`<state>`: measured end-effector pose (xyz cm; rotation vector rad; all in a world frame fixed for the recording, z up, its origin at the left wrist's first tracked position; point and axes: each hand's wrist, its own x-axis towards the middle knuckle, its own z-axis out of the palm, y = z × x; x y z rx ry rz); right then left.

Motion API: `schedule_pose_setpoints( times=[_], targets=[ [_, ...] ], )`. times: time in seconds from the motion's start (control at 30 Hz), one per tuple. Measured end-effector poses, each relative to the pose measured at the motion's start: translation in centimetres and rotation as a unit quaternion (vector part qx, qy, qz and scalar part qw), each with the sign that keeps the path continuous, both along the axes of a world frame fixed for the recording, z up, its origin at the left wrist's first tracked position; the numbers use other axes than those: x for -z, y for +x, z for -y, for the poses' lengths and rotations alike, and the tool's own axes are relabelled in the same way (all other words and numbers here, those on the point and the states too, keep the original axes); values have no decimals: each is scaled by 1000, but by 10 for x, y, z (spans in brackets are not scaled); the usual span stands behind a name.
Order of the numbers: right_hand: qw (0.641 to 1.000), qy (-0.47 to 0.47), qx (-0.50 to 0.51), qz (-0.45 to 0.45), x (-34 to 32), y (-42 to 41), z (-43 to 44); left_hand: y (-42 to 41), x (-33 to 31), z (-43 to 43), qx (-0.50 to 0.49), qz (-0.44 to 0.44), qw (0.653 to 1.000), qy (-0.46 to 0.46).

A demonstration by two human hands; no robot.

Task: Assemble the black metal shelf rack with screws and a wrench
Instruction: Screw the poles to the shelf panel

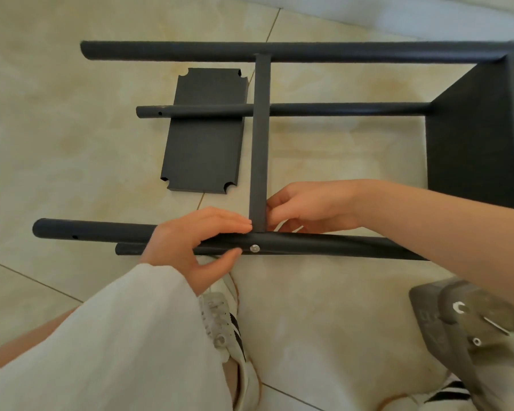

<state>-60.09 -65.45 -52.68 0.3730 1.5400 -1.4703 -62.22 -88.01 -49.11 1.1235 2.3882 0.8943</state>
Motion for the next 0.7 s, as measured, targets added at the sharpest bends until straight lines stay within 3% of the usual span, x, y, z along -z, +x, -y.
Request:
schedule_pose_setpoints(
  times=[0.1,0.17,0.23,0.33,0.5,0.57,0.7],
  targets=[
    [999,37,-4,-20,-11,6,1,7,-7,13,-104,129,985,49],
    [997,62,-12,-40,-17,10,2,8,-8,20,-186,235,953,34],
    [994,90,-27,-60,-24,13,2,4,-4,26,-266,382,885,-3],
    [985,132,-48,-97,-32,17,2,-3,2,27,-368,584,724,-3],
    [970,186,-82,-136,-40,23,3,-8,6,24,-458,650,593,126],
    [962,201,-111,-150,-42,27,2,-7,7,21,-476,648,569,170],
    [940,233,-166,-184,-46,33,1,-4,5,15,-469,656,554,206]
  ],
)
